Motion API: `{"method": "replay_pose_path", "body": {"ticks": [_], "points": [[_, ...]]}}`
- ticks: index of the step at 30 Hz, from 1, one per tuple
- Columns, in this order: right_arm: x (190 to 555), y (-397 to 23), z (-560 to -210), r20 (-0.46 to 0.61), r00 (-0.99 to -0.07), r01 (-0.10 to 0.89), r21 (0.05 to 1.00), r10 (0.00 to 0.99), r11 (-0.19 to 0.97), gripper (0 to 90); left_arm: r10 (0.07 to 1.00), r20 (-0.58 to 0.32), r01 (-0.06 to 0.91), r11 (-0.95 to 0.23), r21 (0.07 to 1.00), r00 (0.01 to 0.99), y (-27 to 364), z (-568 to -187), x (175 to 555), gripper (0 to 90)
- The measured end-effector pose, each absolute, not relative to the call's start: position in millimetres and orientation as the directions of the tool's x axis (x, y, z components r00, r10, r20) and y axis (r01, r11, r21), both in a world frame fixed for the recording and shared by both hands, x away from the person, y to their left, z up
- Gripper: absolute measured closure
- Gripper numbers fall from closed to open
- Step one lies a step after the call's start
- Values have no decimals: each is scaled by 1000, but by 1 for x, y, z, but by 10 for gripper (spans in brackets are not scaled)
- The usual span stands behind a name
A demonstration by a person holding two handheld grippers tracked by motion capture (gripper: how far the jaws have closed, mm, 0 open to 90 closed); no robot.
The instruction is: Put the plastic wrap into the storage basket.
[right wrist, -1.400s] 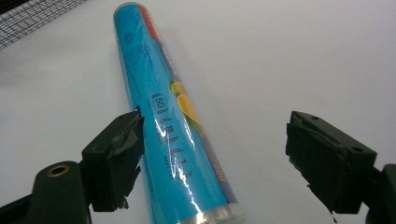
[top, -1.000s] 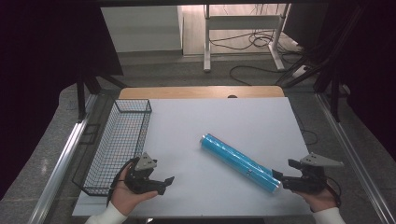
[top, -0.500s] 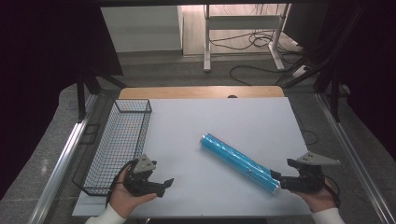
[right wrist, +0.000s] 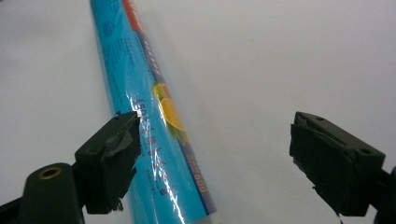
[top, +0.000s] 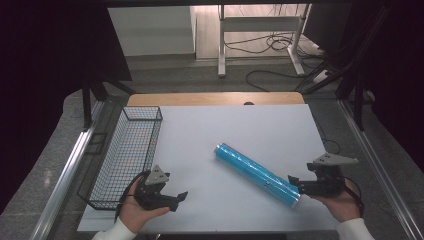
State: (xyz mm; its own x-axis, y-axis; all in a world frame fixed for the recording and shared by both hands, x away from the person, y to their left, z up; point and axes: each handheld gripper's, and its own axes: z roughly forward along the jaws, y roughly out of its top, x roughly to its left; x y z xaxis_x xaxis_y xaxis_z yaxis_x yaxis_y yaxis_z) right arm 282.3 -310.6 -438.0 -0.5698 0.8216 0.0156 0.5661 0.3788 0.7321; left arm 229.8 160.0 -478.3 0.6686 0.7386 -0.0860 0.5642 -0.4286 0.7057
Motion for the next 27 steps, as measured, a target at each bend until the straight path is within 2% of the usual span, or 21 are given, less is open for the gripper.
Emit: {"method": "replay_pose_path", "body": {"ticks": [7,27], "points": [[291,-293,-432,5,-599,565,711,801,418,149,738,-83,565,-435,702,670,159,-479,231,132],[325,-230,-442,-7,-701,592,553,713,587,95,734,-76,563,-446,696,675,159,-481,230,134]]}}
